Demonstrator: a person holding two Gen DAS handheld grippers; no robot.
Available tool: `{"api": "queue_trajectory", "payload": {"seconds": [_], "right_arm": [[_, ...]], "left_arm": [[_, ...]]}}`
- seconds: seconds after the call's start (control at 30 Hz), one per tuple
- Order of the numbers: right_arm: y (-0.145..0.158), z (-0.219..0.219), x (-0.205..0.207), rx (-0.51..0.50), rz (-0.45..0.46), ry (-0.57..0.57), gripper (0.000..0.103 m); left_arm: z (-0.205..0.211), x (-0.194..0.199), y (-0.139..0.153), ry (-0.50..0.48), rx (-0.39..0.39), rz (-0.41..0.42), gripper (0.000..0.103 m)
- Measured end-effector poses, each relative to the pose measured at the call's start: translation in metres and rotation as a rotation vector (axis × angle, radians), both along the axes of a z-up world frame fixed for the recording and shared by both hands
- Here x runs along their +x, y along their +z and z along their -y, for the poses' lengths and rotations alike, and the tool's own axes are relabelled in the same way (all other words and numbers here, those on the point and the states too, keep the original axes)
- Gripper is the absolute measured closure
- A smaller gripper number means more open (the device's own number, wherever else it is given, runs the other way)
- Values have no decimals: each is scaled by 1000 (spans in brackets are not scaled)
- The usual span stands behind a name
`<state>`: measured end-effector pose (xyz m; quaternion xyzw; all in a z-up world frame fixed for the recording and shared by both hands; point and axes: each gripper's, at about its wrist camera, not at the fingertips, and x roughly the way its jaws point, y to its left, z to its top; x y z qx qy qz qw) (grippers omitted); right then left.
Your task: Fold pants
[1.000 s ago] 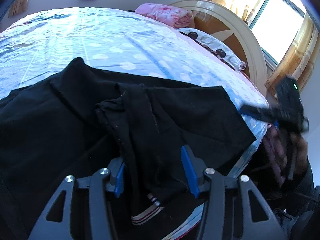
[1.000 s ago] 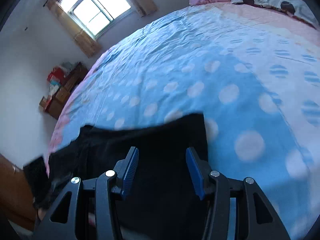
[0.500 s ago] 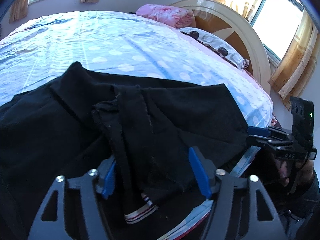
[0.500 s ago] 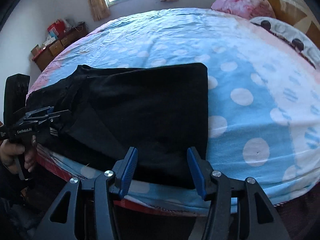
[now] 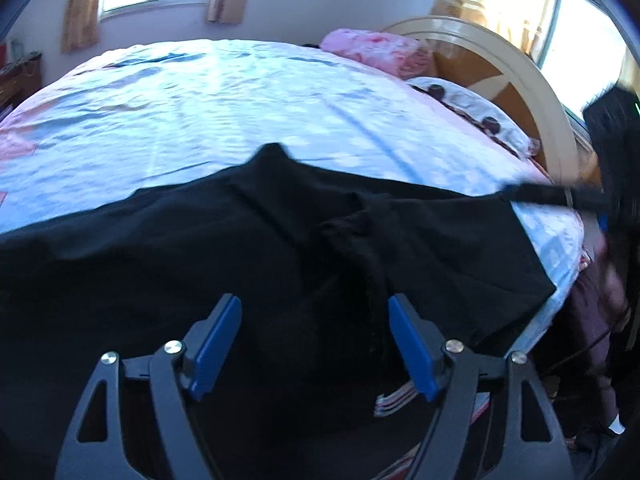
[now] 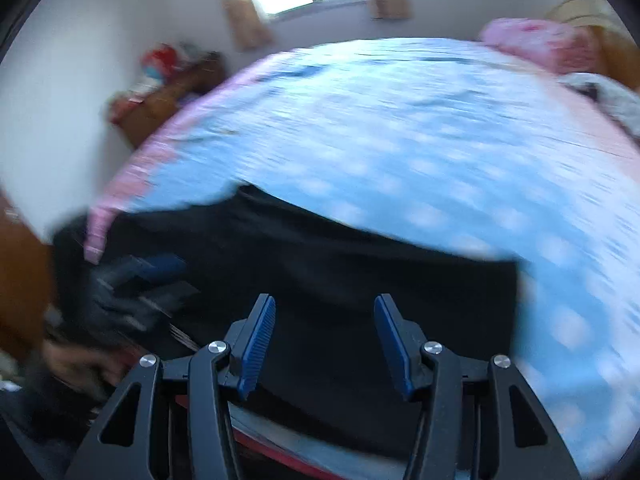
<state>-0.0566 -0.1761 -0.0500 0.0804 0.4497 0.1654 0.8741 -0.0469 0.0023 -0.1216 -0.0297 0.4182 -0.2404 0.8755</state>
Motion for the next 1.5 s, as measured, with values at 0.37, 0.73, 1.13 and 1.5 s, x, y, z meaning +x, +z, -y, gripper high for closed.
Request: {"api": "queue_trajectory", "payload": {"seconds": [0.37, 0.73, 1.13, 1.5], "right_arm": [[-55, -62, 177, 280, -326, 111, 49], [-109, -68, 219, 595, -499, 130, 48], [-63, -2, 186, 495, -349, 42, 48], [-33, -23, 75, 495, -265, 171, 48]], "left_arm": [[-16, -1, 13, 34, 101, 136, 13], [-24, 14, -10, 45, 95, 76, 11], [-133, -12, 29, 272, 213, 122, 11], [-252, -5, 5, 433, 66, -39, 8]]}}
